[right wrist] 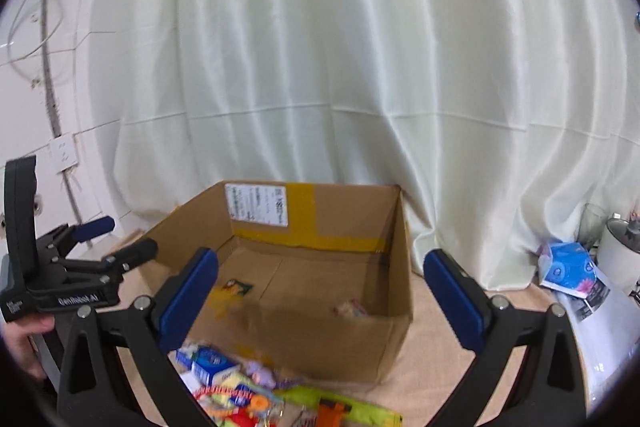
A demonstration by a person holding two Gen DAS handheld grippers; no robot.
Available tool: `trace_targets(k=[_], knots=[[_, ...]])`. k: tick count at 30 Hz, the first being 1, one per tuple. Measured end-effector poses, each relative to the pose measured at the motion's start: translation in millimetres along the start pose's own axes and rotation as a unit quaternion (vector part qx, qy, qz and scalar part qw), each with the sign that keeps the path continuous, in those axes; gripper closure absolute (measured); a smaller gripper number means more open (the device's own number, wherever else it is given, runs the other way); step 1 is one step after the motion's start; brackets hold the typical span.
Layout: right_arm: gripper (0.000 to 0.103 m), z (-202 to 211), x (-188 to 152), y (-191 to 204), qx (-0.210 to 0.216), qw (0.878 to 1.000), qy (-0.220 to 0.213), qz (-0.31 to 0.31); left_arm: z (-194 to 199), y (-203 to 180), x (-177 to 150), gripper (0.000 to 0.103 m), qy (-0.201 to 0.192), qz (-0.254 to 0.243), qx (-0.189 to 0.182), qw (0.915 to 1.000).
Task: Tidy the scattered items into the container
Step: 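Withdraw both grippers back toward the remaining items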
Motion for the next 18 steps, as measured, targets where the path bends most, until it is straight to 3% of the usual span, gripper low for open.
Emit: trace_targets(k=[6,18], knots=[[0.0,24,-33,-4,-0.017,1.0,-0.005,-0.01,17,-9,-41,0.0,0.006,-0.007,-0.007,0.9999],[0.0,13,-120,-4,-0.021,0.998,0.06,-0.013,-1,-15,-138,0.0,0.06,-0.001,-0.021,0.998]])
Point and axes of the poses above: each gripper's, at about its wrist camera, not at the fingertips, and z roughly against the way its jaws point, y to its left, x to its top, the point moved 10 cm from there along -z, roughly the way its jaws point, and after that the axes turned 2 degrees about -z, right-handed, at the moved point
